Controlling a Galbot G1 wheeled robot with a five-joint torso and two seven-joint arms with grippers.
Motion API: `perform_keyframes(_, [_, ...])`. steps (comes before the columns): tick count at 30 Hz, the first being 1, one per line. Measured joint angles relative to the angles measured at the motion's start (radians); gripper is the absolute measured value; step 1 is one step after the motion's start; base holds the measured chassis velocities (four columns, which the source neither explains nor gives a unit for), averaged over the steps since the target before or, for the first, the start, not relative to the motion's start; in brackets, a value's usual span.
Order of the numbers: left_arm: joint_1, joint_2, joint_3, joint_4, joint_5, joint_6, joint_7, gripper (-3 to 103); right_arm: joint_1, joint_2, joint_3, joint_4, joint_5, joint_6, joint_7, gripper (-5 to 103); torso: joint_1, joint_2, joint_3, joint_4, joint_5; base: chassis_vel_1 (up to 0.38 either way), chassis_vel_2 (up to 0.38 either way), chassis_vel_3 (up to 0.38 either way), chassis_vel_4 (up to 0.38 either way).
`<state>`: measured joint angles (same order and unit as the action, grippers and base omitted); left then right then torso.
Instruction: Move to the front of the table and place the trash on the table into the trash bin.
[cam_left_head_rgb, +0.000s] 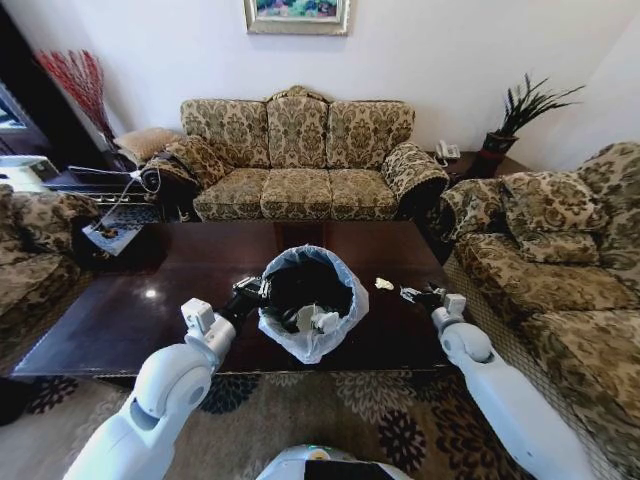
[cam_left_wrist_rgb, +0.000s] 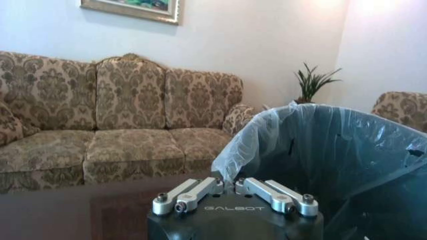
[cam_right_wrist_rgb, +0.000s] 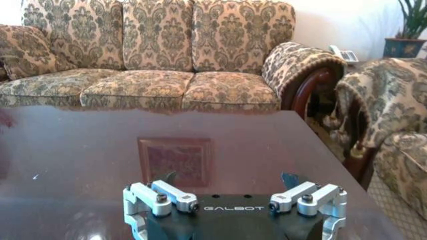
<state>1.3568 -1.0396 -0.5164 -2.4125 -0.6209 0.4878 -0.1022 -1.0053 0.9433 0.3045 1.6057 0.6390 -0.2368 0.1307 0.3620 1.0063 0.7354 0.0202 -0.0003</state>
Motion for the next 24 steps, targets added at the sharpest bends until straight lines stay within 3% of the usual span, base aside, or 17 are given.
perform_keyframes(12, [0.004, -0.005, -0.014, 0.000, 0.002, 0.000, 0.000, 3, 0.017, 0.034, -0.074, -0.048, -0.034, -0.022, 0.014, 100, 0.002, -0.001, 0.001, 0.0003, -0.0001, -0.208, 0.218, 0.203, -0.213])
perform_keyframes(24, [0.012, 0.000, -0.038, -0.004, 0.000, 0.000, 0.002, 3, -0.090, 0.092, -0.028, -0.068, -0.091, -0.025, -0.008, 100, -0.001, 0.000, 0.000, 0.0000, 0.0003, -0.016, 0.001, -0.008, 0.001])
